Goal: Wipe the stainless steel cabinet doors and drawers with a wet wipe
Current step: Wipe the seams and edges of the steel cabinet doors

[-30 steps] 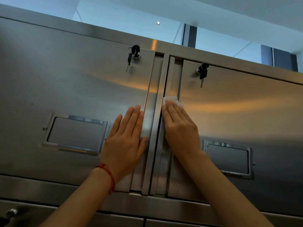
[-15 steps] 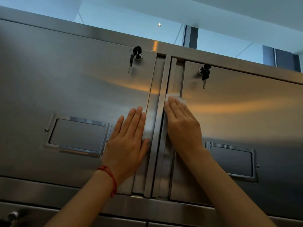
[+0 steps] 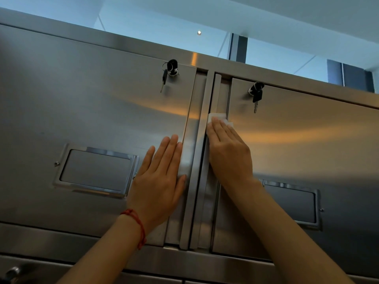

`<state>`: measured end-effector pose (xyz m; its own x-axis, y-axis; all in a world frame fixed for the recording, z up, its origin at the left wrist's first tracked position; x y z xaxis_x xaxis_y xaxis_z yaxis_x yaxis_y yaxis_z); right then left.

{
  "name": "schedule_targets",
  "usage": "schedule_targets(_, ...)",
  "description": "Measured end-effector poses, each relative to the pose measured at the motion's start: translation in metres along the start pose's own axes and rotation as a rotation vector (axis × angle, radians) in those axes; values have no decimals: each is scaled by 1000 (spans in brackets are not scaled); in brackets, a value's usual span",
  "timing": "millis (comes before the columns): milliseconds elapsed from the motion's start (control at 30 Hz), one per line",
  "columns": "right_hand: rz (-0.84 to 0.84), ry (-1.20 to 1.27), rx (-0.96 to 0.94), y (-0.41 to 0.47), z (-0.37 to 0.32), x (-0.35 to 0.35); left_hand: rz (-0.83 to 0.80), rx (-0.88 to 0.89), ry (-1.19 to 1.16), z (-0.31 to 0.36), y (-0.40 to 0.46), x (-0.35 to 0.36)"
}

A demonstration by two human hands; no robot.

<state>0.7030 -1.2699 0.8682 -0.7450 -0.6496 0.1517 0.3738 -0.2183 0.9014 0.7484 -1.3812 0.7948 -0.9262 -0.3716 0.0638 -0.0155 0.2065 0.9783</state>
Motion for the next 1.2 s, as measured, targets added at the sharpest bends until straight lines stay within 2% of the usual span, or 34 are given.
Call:
schedule_targets(333,-50,25,6,-2,0,1,-5,4,9,0,0,0)
schedule_targets(467,-154,21,38,9,4,7,4,-1,3,0,0,0)
schedule_targets(600,-70,70,37,-1,0,3,0,0,5,0,0,1)
schedule_targets(733,-70,52,33,0,1,3,1,0,8,-1,-1,1)
schedule_targets(867,-176,26,47,11,3,9,2,0,14,0,-1,1)
schedule_targets(1067,-93,34,47,1,-1,3,9,2,5,0,-1,1)
schedule_targets(1200,-201,4,-5,12,4,9,11,0,8,0,0,1)
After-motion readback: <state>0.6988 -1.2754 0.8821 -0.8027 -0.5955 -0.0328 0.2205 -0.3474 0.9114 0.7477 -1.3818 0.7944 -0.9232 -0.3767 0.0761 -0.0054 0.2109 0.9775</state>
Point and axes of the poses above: each hand's wrist, its own y-axis towards the middle knuckle, its own x-axis out of the palm, z = x × y, the point moved 5 cm from there along y, towards the middle knuckle, and after that the axes turned 3 degrees about z, right-handed, at the moved point
